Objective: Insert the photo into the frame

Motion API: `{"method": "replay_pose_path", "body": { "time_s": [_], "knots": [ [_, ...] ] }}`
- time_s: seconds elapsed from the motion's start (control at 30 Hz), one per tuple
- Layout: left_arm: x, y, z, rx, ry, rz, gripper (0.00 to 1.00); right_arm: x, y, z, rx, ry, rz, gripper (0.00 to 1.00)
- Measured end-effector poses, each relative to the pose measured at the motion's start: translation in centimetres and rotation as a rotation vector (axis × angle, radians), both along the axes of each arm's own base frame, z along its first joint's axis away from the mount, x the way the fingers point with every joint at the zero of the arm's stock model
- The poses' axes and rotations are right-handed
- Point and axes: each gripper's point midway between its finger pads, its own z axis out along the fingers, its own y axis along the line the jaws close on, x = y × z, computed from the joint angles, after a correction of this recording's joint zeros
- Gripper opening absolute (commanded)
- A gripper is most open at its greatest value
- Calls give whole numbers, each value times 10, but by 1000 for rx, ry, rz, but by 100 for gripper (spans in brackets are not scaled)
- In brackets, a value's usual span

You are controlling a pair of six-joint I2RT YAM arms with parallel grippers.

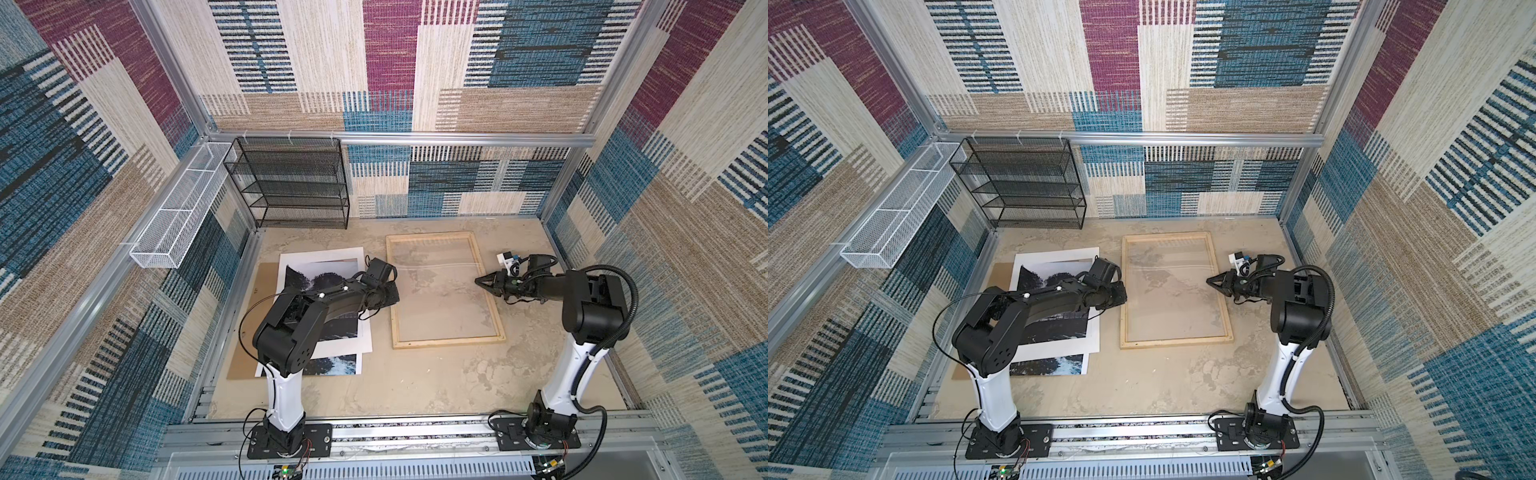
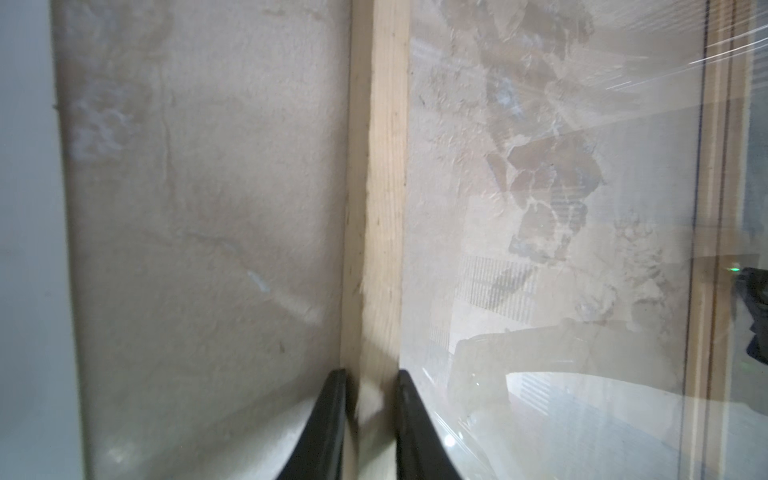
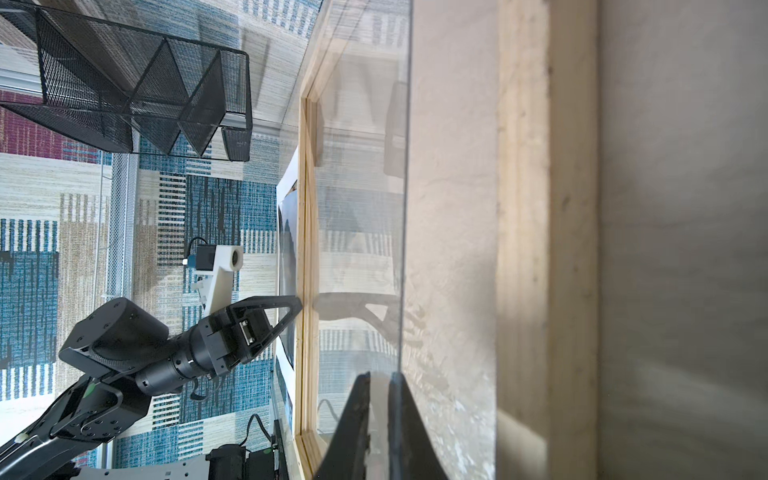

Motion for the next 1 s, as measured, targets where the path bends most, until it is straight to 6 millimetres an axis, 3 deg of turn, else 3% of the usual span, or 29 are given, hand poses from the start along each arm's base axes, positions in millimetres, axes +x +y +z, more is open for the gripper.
{"method": "replay_pose_path", "body": {
  "time_s": [0.63, 1.0],
  "knots": [
    [-2, 3, 1, 10, 2, 5, 22, 2, -4, 7, -62, -21, -19, 38],
    [-3, 4, 1, 13, 3, 6, 22, 3, -3, 9, -93, -35, -21, 38]
  ]
}}
